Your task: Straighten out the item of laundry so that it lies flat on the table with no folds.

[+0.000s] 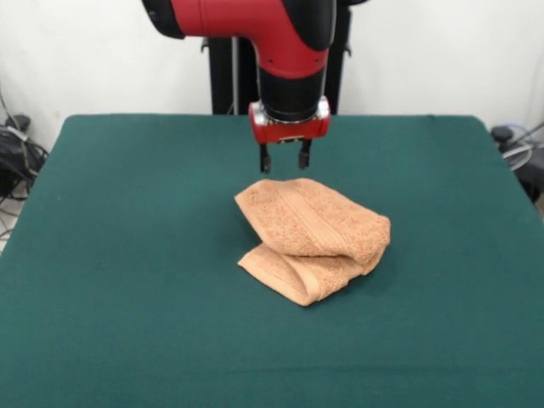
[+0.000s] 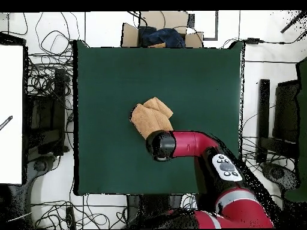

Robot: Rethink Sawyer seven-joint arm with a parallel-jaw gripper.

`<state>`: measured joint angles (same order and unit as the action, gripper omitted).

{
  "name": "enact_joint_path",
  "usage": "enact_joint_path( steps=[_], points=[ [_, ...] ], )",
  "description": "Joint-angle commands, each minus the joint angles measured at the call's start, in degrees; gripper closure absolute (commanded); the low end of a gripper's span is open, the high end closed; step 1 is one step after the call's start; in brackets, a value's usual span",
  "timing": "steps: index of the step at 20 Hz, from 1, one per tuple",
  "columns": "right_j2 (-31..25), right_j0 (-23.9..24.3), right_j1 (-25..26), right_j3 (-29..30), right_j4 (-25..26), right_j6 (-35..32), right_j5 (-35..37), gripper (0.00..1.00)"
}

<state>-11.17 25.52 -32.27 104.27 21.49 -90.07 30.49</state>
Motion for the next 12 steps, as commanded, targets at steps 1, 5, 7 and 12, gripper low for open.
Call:
enact_joint_path(
  steps=[1,5,7,12],
  points=[
    [-5.9,0.3,-3.2,-3.1,-2.7,1.0,8.1,0.0],
    [-6.7,0.9,-3.5,-3.4,-2.6,2.2,10.6,0.0],
    [-7.0,1.1,-3.7,-3.3,-2.6,2.2,11.0,0.0],
    [-7.1,0.9,-4.1,-6.0,-1.3,3.4,13.1,0.0]
  ],
)
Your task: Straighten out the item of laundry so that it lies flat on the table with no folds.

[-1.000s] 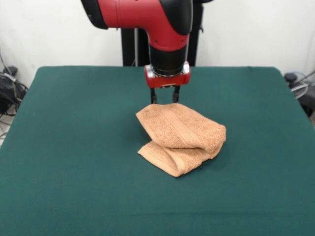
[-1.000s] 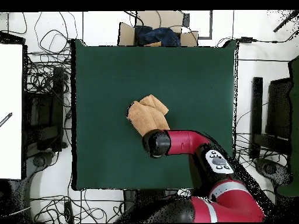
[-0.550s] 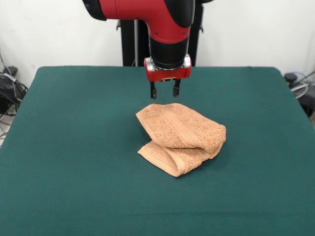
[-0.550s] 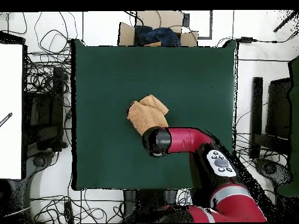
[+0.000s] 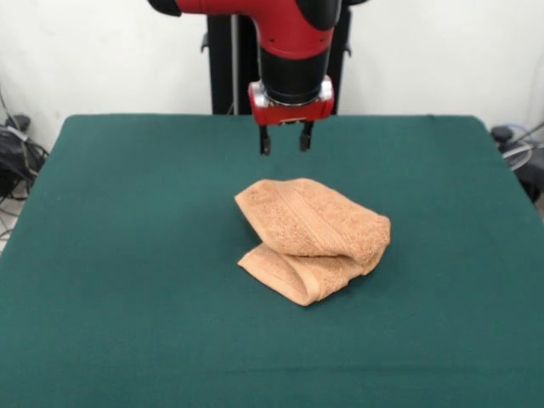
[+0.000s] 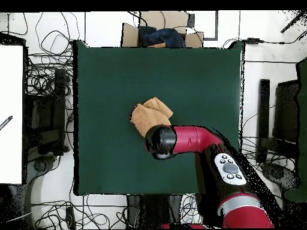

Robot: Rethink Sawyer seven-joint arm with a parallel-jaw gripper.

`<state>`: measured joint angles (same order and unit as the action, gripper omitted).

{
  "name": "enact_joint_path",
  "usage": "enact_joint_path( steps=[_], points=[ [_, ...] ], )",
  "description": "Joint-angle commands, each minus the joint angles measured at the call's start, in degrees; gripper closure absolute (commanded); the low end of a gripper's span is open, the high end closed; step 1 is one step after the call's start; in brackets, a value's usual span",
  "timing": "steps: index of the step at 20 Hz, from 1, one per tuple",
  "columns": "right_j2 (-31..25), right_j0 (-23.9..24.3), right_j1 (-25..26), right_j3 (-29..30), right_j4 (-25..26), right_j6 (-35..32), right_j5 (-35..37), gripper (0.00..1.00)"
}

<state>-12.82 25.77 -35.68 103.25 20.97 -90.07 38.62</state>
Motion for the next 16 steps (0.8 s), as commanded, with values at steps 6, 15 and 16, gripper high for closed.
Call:
enact_joint_path(
  steps=[6,15,16],
  points=[
    [-6.4,1.3,0.8,-9.6,0.1,5.6,8.7,0.0],
    [-6.5,1.9,2.0,-14.5,1.5,7.0,10.8,0.0],
    [-6.4,1.9,2.3,-14.8,1.6,7.0,11.1,0.0]
  ],
)
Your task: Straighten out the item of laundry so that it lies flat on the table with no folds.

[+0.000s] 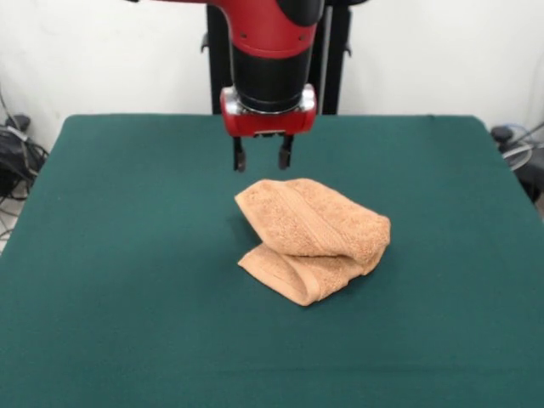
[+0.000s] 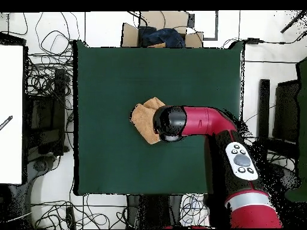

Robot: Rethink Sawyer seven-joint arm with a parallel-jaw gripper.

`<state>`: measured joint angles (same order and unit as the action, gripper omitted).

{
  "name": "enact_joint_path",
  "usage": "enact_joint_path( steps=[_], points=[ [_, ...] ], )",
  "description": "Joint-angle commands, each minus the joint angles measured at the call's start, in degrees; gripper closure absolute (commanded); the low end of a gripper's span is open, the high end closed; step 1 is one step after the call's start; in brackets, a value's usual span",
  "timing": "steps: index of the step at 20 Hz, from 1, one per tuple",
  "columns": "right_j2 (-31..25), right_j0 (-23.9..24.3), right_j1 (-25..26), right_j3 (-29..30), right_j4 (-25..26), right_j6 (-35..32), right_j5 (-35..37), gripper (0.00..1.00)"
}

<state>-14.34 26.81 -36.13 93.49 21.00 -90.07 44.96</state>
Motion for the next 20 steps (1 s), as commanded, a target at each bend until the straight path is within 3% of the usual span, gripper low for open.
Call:
enact_joint_path(
  steps=[1,11,20],
  points=[
    [-4.9,0.8,3.4,-5.7,1.7,7.0,4.9,0.0],
    [-3.8,0.3,9.5,-5.6,2.6,3.1,-1.8,0.0],
    [-3.8,-0.1,10.3,-6.2,2.6,2.5,-3.1,0.0]
  ],
)
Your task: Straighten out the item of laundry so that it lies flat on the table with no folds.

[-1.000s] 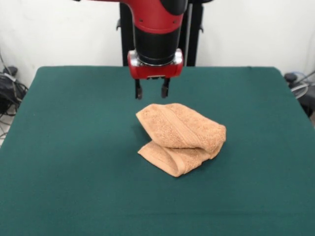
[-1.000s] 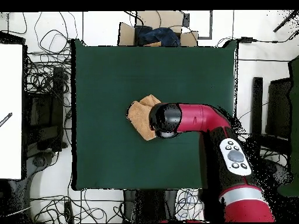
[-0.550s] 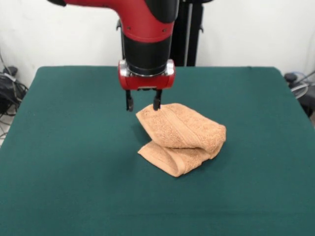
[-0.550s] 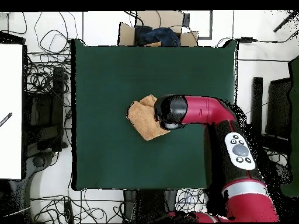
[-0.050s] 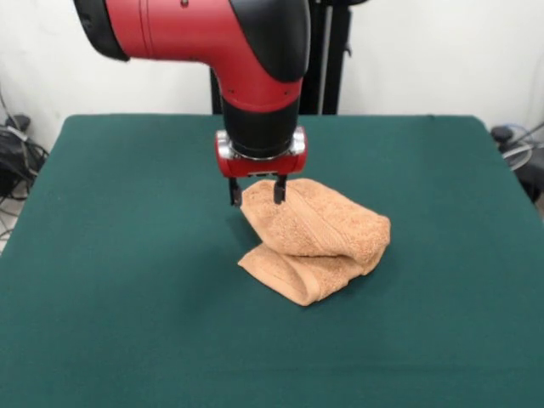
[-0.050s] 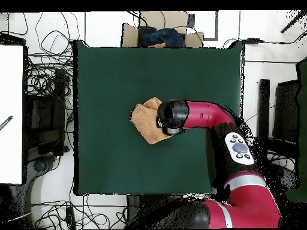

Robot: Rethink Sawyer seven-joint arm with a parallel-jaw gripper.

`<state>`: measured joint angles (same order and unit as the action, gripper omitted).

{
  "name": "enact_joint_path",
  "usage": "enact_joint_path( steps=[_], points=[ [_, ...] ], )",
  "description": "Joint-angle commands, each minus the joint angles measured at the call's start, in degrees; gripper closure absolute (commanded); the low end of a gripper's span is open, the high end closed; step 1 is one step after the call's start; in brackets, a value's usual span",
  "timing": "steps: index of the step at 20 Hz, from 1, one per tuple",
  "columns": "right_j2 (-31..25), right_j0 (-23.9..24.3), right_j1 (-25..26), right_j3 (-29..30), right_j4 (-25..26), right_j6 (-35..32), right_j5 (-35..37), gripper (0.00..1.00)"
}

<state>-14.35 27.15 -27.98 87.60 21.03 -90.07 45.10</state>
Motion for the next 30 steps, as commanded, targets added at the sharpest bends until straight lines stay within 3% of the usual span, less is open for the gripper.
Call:
enact_joint_path(
  steps=[1,30],
  points=[
    [-3.8,-0.4,2.1,-0.3,2.6,2.5,-3.4,0.0],
    [-3.5,-0.8,5.9,-2.0,7.6,3.9,-7.1,0.0]
  ],
)
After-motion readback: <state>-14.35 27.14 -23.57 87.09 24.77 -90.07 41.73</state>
